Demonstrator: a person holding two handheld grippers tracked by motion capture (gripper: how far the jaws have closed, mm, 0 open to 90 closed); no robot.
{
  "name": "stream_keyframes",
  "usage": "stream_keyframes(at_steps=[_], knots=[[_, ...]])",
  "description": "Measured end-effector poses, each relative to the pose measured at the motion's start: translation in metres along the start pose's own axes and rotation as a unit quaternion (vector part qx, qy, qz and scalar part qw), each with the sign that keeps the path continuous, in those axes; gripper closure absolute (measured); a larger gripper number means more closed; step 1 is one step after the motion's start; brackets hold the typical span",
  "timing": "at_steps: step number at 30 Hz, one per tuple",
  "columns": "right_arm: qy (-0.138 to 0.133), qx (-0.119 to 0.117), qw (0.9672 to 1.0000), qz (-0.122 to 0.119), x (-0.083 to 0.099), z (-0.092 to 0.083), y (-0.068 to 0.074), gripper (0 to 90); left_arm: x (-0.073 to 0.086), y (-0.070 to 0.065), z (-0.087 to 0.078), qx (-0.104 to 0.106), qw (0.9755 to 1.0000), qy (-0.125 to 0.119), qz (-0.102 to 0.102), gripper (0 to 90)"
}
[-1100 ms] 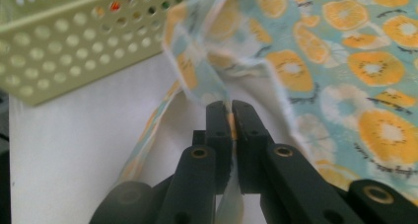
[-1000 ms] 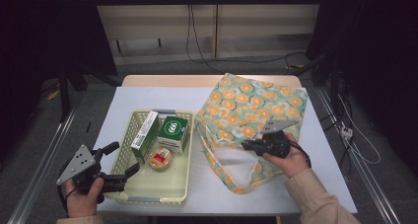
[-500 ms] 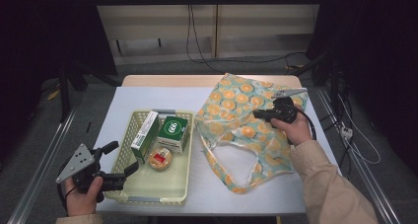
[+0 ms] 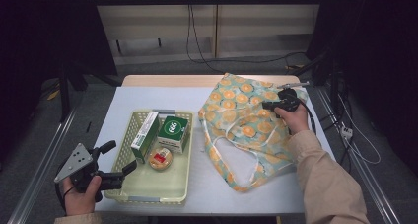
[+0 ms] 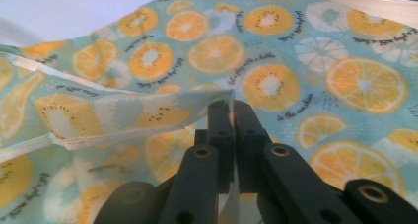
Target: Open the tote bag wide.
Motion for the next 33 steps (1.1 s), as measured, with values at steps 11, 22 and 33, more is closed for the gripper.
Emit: stream_keyframes(at_steps=[11, 22, 33], knots=[[0.033, 0.017, 0.9979, -0.052, 0.005, 0.009, 0.015, 52.9, 0.001, 0.000, 0.000, 0.003, 1.0000, -0.001, -0.004, 3.6], [0.027, -0.080, 0.9873, -0.135, 0.030, -0.009, 0.086, 56.3, -0.001, -0.003, 0.000, 0.008, 1.0000, -0.004, 0.000, 3.6], [0.097, -0.114, 0.9727, -0.177, 0.078, -0.011, 0.110, 79.4, 0.000, -0.006, 0.001, 0.012, 0.9999, -0.002, 0.001, 3.6]])
Point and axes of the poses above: each handheld gripper's, and its own axes: z roughly forward along the jaws, x roughly out of its underside, y roughly to its left, the point moved 1 cm from there along z, roughly forward along the jaws, and after that the axes turned 11 degrees about -x, right-handed, at the moved point
